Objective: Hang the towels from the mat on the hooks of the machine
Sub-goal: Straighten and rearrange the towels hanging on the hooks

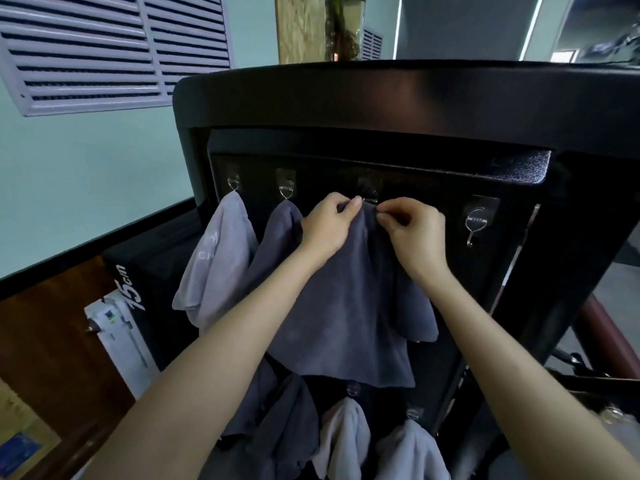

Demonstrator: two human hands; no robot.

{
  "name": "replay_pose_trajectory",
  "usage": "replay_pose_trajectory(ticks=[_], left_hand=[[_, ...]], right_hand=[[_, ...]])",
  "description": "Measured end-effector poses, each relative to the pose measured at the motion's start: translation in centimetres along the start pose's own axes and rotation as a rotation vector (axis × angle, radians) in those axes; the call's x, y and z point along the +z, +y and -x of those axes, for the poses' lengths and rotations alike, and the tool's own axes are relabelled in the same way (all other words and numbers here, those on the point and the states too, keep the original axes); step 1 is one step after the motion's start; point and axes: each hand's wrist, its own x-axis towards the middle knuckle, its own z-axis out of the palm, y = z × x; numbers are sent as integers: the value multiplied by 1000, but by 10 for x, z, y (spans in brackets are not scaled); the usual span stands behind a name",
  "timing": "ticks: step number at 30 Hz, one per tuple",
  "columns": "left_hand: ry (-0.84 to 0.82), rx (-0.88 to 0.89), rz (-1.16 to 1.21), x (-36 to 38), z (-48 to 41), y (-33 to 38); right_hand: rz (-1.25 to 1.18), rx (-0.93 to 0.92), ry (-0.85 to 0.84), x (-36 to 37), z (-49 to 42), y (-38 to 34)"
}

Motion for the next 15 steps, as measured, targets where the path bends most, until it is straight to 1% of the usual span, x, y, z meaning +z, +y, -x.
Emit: replay_pose_trajectory(ticks=[2, 4, 6, 7, 9, 11, 13, 15], left_hand=[[125, 23, -90, 9, -1, 0], [297, 67, -128, 13, 2, -2], [427, 71, -173, 12, 2, -6], [454, 64, -212, 10, 1, -9], [447, 110, -244, 8, -1, -12], [408, 191, -170, 11, 1, -10], [374, 195, -100, 18, 7, -9], [350, 166, -91, 21, 11, -11]], right_hand=[[106, -90, 112, 12, 1, 3], [231, -178, 176, 22, 3, 8], [349, -214, 226, 30, 7, 13], [402, -209, 254, 33, 9, 15], [518, -184, 316, 37, 12, 17], [617, -189, 331, 37, 13, 19], [638, -212, 306, 38, 16, 21], [581, -210, 237, 38, 21, 22]])
